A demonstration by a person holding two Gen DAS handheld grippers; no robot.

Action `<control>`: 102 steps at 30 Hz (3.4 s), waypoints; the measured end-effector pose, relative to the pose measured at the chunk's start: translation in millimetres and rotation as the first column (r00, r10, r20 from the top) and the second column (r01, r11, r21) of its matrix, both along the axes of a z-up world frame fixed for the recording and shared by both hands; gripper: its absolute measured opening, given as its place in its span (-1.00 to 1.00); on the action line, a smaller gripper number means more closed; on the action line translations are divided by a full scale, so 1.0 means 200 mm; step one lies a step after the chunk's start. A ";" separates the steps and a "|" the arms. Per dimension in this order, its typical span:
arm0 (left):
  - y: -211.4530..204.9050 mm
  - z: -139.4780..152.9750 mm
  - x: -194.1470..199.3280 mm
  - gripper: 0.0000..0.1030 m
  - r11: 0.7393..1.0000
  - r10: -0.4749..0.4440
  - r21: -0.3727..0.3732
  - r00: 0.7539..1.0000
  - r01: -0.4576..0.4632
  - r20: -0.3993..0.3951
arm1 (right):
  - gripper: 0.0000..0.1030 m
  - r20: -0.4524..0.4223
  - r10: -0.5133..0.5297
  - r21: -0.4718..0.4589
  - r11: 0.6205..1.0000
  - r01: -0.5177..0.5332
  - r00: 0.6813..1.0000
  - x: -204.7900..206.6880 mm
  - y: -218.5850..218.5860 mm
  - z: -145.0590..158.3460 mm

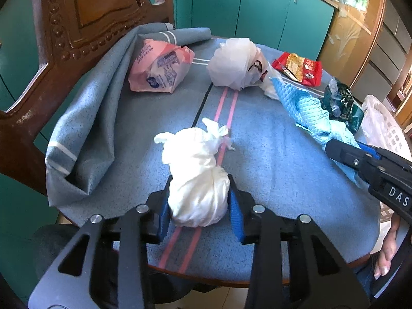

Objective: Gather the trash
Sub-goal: 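Carry the white bag to the basket with the left tool while the right tool holds the blue cloth, then open both tools over the basket, dropping the white bag and blue cloth, then grasp the dark green bag with the right tool while the left tool grasps the white bag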

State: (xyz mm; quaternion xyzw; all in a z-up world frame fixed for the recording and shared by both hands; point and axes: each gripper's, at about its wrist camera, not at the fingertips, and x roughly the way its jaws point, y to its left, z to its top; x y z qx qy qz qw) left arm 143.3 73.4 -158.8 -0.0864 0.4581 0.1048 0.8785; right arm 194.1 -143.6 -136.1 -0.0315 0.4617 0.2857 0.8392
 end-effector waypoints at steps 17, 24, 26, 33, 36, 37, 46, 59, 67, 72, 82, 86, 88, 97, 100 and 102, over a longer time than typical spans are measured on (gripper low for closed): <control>-0.19 0.34 -0.06 -0.33 0.990 -0.066 0.132 0.982 0.042 0.178 | -0.36 0.247 -0.248 0.113 0.968 0.226 0.937 -0.03 -0.47 0.36; -0.42 0.43 0.00 -0.32 0.982 -0.172 0.116 0.960 0.149 0.220 | -0.36 0.295 -0.410 0.058 0.909 0.412 0.863 -0.05 -0.80 0.41; -0.50 0.45 0.04 -0.32 0.974 -0.224 0.086 0.949 0.210 0.220 | -0.36 0.258 -0.483 0.047 0.871 0.488 0.837 -0.04 -0.92 0.39; -0.94 0.50 0.18 -0.32 0.893 -0.441 0.015 0.867 0.450 0.231 | -0.29 0.025 -0.627 0.029 0.779 0.626 0.779 0.03 -1.23 0.20; -1.12 0.45 0.26 -0.31 0.851 -0.509 -0.027 0.836 0.525 0.203 | 0.00 0.016 -0.688 0.106 0.722 0.683 0.725 0.00 -1.33 0.23; -1.17 0.43 0.28 -0.30 0.837 -0.529 -0.038 0.826 0.545 0.195 | 0.15 0.019 -0.706 0.135 0.703 0.698 0.708 -0.02 -1.36 0.25; -1.35 0.33 0.35 0.38 0.791 -0.601 -0.022 0.782 0.612 0.165 | 0.31 0.037 -0.782 0.264 0.608 0.749 0.622 -0.05 -1.49 0.31; -0.42 0.32 0.23 0.50 0.991 -0.134 0.043 0.981 0.130 0.137 | 0.46 0.081 -0.530 0.161 0.843 0.514 0.844 0.15 -0.88 0.39; -0.04 0.34 0.10 0.60 0.998 0.027 0.045 0.991 -0.033 0.130 | 0.58 0.028 -0.130 -0.167 0.977 0.132 0.991 0.35 0.08 0.15; 0.07 0.35 0.10 0.60 0.996 0.074 0.035 0.989 -0.080 0.131 | 0.60 0.015 -0.118 -0.239 0.964 0.118 0.993 0.36 0.17 -0.01; 0.07 0.32 0.16 0.60 0.996 0.084 0.006 0.986 -0.086 0.143 | -0.15 0.000 -0.076 -0.145 0.987 0.075 0.997 0.31 0.09 -0.02; 0.02 0.32 0.27 0.67 0.998 0.051 0.012 0.986 -0.054 0.161 | -0.15 -0.010 -0.076 -0.088 0.993 0.075 0.997 0.27 0.02 0.03; 0.01 0.33 0.36 0.76 0.999 0.041 0.020 0.983 -0.045 0.178 | -0.15 -0.003 -0.083 -0.078 0.993 0.083 0.997 0.25 -0.02 0.06; -0.14 0.20 0.78 0.86 0.993 -0.079 0.096 0.995 0.074 0.052 | -0.15 -0.008 -0.151 -0.022 0.988 0.151 0.989 0.24 -0.19 0.12; -0.16 0.13 0.77 0.23 0.990 -0.086 0.110 0.996 0.085 0.010 | -0.15 0.002 -0.168 -0.015 0.986 0.168 0.986 0.24 -0.23 0.14; -0.16 0.08 0.74 -0.17 0.992 -0.075 0.101 0.997 0.076 -0.014 | -0.15 0.008 -0.179 -0.011 0.984 0.179 0.984 0.24 -0.25 0.16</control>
